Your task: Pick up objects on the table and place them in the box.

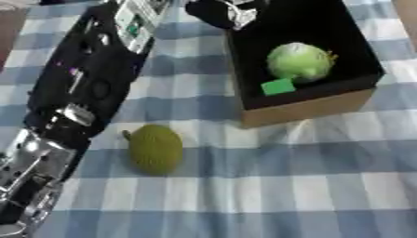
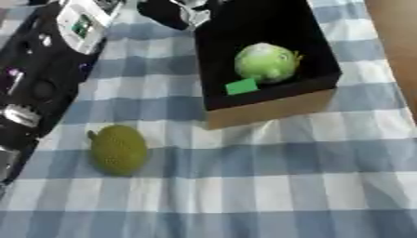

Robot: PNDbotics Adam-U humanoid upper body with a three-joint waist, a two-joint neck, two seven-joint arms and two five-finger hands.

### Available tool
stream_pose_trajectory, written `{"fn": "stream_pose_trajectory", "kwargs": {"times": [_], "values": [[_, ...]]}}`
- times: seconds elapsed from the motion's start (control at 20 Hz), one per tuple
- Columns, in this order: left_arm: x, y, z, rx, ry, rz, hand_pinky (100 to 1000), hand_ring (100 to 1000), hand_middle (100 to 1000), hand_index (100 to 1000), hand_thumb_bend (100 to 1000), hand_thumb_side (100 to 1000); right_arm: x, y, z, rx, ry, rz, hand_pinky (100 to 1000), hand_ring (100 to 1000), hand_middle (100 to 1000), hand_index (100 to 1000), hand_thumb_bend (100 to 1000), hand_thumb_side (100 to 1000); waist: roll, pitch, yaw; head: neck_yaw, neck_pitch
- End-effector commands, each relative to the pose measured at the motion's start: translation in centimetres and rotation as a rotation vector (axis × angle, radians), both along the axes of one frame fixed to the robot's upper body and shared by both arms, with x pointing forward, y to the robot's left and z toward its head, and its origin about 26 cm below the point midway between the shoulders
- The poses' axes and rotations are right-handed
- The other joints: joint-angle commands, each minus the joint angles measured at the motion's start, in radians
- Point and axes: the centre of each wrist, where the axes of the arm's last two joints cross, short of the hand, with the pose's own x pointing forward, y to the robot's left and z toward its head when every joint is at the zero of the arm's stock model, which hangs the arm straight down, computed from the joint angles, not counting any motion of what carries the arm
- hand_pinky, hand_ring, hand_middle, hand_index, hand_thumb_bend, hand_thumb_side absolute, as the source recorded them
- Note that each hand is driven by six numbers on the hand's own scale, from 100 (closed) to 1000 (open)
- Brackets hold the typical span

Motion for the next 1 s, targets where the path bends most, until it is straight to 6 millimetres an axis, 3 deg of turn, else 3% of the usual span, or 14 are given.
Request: {"fn": "stream_pose_trajectory", "kwargs": {"times": [0.05,0.2,0.45,0.75,1.0], "values": [[-1.9,3.2,2.6,0.006,-0.086,-0.016,834,845,791,907,156,352,-0.3,-0.5,0.8,-0.032,-0.019,-0.023,963,1000,394,946,100,470,0.008,-0.042,0.006,-0.015,0.003],[-3.3,5.5,2.0,0.029,-0.091,-0.025,833,844,791,907,161,370,-0.4,-0.7,0.7,-0.031,-0.024,-0.034,963,1000,395,946,100,470,0.006,-0.043,0.016,-0.028,0.004],[-5.5,7.9,-0.1,0.108,-0.027,-0.039,827,840,785,904,136,503,-0.5,-0.9,0.6,-0.025,-0.038,-0.05,961,1000,396,944,100,470,-0.006,-0.039,0.028,-0.045,0.002],[-9.4,8.0,-0.4,0.229,-0.022,-0.096,829,837,775,890,243,580,-0.7,-1.1,0.0,-0.029,-0.036,-0.072,961,1000,385,945,100,470,-0.018,-0.034,0.044,-0.053,0.003],[-10.8,8.1,-1.1,0.306,-0.006,-0.083,836,841,773,887,290,623,-0.8,-1.0,-0.1,-0.034,-0.037,-0.077,961,1000,384,944,100,470,-0.024,-0.033,0.05,-0.045,0.015]]}}
